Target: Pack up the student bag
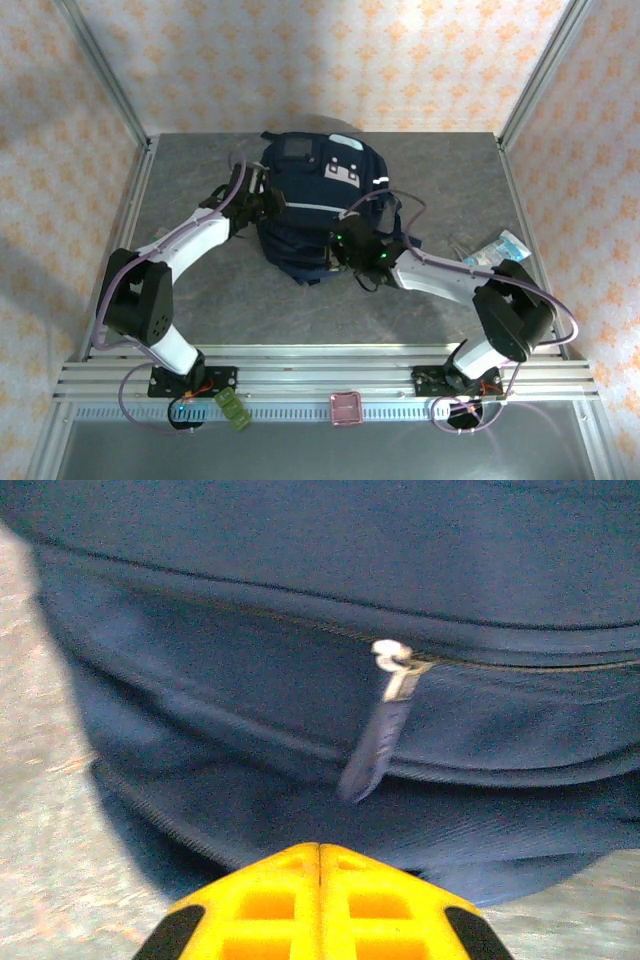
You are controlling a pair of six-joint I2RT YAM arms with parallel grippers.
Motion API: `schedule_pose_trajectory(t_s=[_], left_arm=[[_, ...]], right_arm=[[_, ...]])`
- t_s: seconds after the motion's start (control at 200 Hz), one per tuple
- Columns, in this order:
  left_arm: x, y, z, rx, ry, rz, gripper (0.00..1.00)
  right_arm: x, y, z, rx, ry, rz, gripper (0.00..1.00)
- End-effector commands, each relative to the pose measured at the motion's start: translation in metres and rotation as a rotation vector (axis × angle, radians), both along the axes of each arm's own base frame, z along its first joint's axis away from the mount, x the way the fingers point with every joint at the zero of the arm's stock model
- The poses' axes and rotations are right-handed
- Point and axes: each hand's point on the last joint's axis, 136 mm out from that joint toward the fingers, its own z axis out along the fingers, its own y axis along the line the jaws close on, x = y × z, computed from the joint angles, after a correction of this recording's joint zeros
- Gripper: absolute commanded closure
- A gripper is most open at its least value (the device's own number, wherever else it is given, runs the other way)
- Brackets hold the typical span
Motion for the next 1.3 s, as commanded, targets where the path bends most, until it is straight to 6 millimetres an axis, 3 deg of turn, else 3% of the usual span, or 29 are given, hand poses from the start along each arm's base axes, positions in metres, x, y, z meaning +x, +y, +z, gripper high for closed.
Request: schedule_pose_trajectory(t_s=[0.0, 0.185, 0.305, 0.375, 0.415, 0.521, 0.576, 0.726, 1.016, 1.296], left_arm=[[0.014, 0.007, 0.042, -0.012, -0.121, 0.040, 0.48], [-0.035, -0.004, 0.007, -0.100, -0.012, 0.045, 0.43], [-0.070, -0.026, -0.017, -0.179, 0.031, 0.042, 0.41], [-0.081, -0.041, -0.022, -0.233, 0.035, 0.028, 0.40], [-0.082, -0.045, -0.022, -0.248, 0.029, 0.035, 0.38], [-0.075, -0.053, -0.014, -0.267, -0.015, 0.049, 0.34], [-0.068, -0.053, -0.011, -0.265, -0.030, 0.063, 0.33], [-0.053, -0.060, -0.007, -0.298, -0.048, 0.084, 0.32], [-0.045, -0.074, -0.032, -0.338, 0.026, 0.123, 0.30], [-0.053, -0.073, -0.039, -0.322, 0.056, 0.165, 0.29]], right_arm=[[0.014, 0.030, 0.019, 0.123, -0.003, 0.007, 1.00], [0.023, 0.042, 0.023, 0.144, -0.011, 0.020, 1.00], [0.024, 0.036, 0.022, 0.114, -0.018, 0.004, 1.00], [0.027, 0.027, 0.021, 0.081, -0.025, -0.029, 1.00], [0.028, 0.022, 0.023, 0.066, -0.032, -0.050, 1.00], [0.029, 0.007, 0.026, 0.047, -0.046, -0.090, 0.80], [0.028, 0.001, 0.027, 0.045, -0.049, -0.105, 0.75], [0.025, -0.015, 0.030, 0.057, -0.057, -0.152, 0.74], [0.025, -0.040, 0.033, 0.081, -0.057, -0.222, 0.66], [0.023, -0.029, 0.015, 0.061, -0.023, -0.184, 0.57]])
